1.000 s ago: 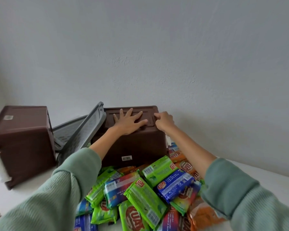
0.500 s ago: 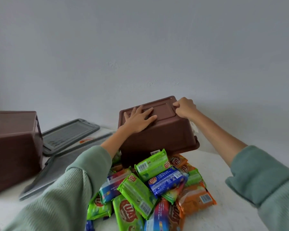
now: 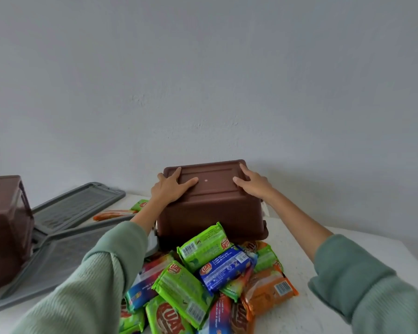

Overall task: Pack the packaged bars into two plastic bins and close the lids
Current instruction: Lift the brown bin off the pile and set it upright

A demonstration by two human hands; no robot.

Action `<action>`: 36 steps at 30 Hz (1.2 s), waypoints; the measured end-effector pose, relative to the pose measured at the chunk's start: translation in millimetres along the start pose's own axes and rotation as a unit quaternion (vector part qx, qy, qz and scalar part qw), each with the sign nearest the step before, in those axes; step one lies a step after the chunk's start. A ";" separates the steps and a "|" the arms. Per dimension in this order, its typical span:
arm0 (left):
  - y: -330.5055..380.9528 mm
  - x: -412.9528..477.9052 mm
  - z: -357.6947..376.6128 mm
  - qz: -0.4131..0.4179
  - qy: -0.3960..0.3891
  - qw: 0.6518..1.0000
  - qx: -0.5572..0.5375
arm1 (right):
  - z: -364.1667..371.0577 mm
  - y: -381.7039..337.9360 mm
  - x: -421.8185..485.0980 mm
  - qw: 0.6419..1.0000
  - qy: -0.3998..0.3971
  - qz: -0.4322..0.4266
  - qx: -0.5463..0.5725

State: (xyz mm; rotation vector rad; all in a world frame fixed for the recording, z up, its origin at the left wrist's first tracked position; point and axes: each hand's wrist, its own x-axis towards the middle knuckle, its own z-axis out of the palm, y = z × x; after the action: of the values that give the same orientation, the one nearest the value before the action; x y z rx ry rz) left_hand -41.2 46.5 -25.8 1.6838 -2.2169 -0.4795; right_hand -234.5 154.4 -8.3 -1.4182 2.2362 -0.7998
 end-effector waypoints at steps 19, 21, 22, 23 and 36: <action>67.5 -58.0 -35.8 0.120 0.127 0.980 -0.100 | -74.8 -11.4 -69.4 0.988 0.153 -0.021 0.012; 86.0 -78.3 -41.8 0.135 0.137 0.975 -0.108 | -92.3 -3.8 -91.9 0.985 0.168 -0.024 0.022; 96.1 -89.8 -44.3 0.144 0.143 0.973 -0.109 | -101.5 1.5 -104.3 0.984 0.176 -0.026 0.026; 106.5 -102.3 -46.3 0.153 0.147 0.971 -0.110 | -111.1 7.9 -117.0 0.982 0.183 -0.028 0.031; 178.3 -271.5 9.7 0.143 0.041 0.987 -0.065 | -162.2 121.0 -274.5 0.990 0.120 0.048 0.055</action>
State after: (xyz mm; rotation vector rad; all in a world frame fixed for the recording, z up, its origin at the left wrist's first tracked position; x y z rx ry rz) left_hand -128.8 354.0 32.2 1.2711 -2.2646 -0.4593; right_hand -296.9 485.9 41.9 -1.2084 2.3733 -1.0933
